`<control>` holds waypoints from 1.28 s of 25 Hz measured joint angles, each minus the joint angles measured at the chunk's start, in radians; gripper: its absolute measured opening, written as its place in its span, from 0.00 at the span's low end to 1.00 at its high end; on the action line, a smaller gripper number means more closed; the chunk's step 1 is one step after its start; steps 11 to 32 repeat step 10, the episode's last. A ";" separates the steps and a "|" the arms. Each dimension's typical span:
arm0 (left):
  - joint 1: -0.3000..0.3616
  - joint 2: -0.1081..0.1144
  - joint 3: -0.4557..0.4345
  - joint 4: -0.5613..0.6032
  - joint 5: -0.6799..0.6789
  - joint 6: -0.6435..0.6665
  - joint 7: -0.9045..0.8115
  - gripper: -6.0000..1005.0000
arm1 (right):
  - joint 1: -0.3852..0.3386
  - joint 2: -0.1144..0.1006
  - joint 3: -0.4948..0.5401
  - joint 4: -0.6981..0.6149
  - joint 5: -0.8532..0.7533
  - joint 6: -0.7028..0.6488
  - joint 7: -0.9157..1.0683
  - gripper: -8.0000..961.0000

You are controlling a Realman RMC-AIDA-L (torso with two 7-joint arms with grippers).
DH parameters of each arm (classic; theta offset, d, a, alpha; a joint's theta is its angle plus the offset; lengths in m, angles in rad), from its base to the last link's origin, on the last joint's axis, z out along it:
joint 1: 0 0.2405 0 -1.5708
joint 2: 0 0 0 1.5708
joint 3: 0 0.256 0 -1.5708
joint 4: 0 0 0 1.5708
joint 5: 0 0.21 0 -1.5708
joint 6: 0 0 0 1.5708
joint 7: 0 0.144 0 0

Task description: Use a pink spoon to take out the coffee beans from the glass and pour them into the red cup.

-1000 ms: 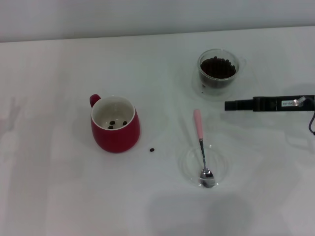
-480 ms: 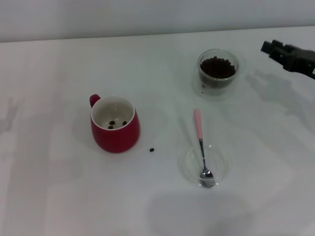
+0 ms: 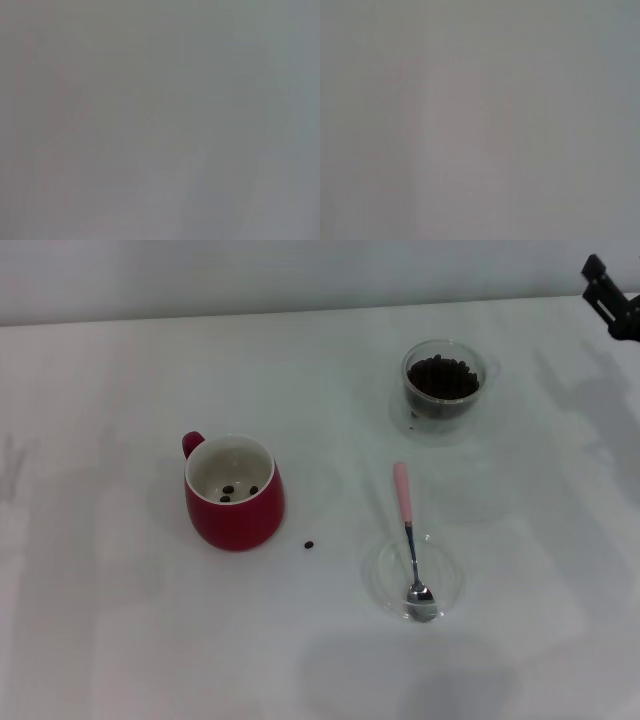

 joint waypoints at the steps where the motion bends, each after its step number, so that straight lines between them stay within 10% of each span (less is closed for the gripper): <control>1: -0.002 0.000 0.000 0.000 -0.008 0.001 0.000 0.89 | 0.009 0.001 0.000 0.026 0.042 0.001 -0.053 0.70; 10: -0.021 -0.001 0.000 0.000 -0.032 -0.004 0.007 0.89 | 0.036 -0.001 0.003 0.059 0.105 0.072 -0.119 0.91; 32: -0.021 -0.001 0.000 0.000 -0.032 -0.004 0.007 0.89 | 0.036 -0.001 0.003 0.059 0.105 0.072 -0.119 0.91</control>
